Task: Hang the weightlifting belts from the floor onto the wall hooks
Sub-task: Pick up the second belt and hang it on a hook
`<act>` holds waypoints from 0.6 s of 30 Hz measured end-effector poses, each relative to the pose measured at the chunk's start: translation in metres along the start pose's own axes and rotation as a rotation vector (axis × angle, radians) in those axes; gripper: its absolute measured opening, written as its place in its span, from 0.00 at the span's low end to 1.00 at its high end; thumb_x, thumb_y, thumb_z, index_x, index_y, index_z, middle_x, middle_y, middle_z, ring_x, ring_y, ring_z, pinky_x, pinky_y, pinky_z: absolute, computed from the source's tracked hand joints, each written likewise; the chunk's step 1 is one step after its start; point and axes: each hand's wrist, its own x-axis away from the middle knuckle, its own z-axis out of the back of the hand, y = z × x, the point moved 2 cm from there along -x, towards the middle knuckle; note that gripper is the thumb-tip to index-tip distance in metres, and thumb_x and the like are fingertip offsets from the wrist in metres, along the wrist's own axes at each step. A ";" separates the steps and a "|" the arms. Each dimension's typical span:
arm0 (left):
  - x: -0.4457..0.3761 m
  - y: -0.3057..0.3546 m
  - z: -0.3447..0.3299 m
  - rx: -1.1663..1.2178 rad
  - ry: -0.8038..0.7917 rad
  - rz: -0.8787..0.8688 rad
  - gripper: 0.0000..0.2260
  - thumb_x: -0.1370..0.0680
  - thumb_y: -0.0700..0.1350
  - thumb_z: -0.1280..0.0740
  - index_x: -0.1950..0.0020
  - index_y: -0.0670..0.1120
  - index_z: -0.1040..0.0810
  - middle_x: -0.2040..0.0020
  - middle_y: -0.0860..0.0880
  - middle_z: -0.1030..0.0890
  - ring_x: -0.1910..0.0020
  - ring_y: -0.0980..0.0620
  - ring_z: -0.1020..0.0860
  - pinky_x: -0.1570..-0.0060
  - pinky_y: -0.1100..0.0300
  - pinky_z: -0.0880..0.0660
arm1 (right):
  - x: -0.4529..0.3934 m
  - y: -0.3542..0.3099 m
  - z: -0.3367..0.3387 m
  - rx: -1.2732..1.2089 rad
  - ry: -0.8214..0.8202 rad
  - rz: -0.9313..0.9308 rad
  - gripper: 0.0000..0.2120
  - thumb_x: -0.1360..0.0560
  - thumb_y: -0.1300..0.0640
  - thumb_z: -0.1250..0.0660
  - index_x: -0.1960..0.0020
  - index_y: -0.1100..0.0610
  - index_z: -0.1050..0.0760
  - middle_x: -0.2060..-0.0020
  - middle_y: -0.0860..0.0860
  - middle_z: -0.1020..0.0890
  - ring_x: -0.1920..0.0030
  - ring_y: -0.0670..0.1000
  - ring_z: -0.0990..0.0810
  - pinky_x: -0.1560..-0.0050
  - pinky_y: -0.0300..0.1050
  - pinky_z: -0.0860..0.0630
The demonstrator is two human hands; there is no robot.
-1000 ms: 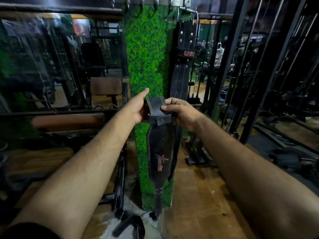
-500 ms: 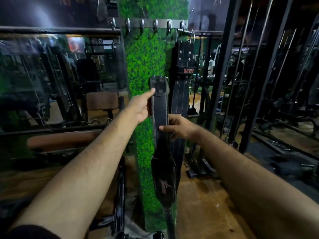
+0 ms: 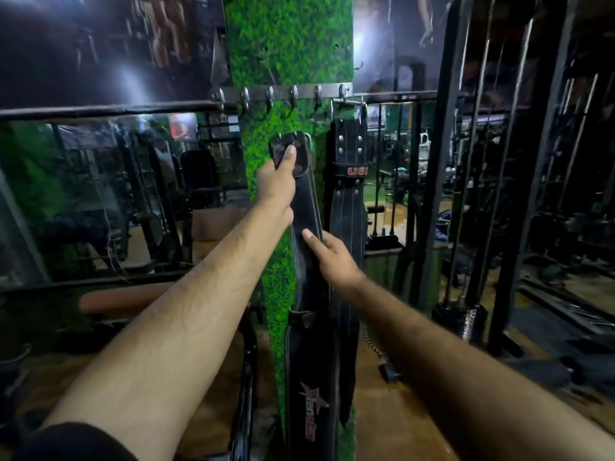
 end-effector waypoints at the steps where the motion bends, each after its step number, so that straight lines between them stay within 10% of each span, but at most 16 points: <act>1: -0.005 0.010 -0.003 -0.010 0.036 -0.037 0.16 0.29 0.61 0.29 0.58 0.48 0.20 0.53 0.47 0.15 0.48 0.45 0.17 0.41 0.43 0.21 | -0.003 0.004 -0.004 0.004 0.086 0.071 0.12 0.17 0.51 0.36 0.47 0.59 0.20 0.54 0.53 0.15 0.54 0.49 0.17 0.49 0.48 0.21; 9: -0.015 0.033 0.004 -0.084 0.112 -0.092 0.11 0.22 0.55 0.31 0.56 0.48 0.20 0.55 0.52 0.16 0.53 0.51 0.19 0.44 0.54 0.23 | 0.001 0.052 0.004 0.244 0.135 0.126 0.27 0.27 0.29 0.35 0.54 0.54 0.19 0.59 0.49 0.13 0.57 0.49 0.14 0.52 0.56 0.18; 14: -0.018 0.055 0.022 -0.011 0.199 -0.168 0.09 0.20 0.51 0.31 0.54 0.47 0.19 0.53 0.51 0.17 0.47 0.49 0.18 0.41 0.56 0.22 | 0.025 0.085 0.009 0.148 -0.002 -0.017 0.08 0.20 0.46 0.33 0.45 0.50 0.24 0.56 0.40 0.16 0.55 0.38 0.18 0.50 0.40 0.22; 18: -0.103 0.048 0.055 0.085 0.212 -0.176 0.48 0.41 0.73 0.25 0.30 0.46 0.26 0.32 0.48 0.21 0.36 0.49 0.21 0.34 0.47 0.25 | 0.010 0.065 0.002 0.038 0.022 -0.005 0.26 0.29 0.36 0.28 0.36 0.47 0.23 0.45 0.49 0.14 0.46 0.48 0.15 0.42 0.53 0.17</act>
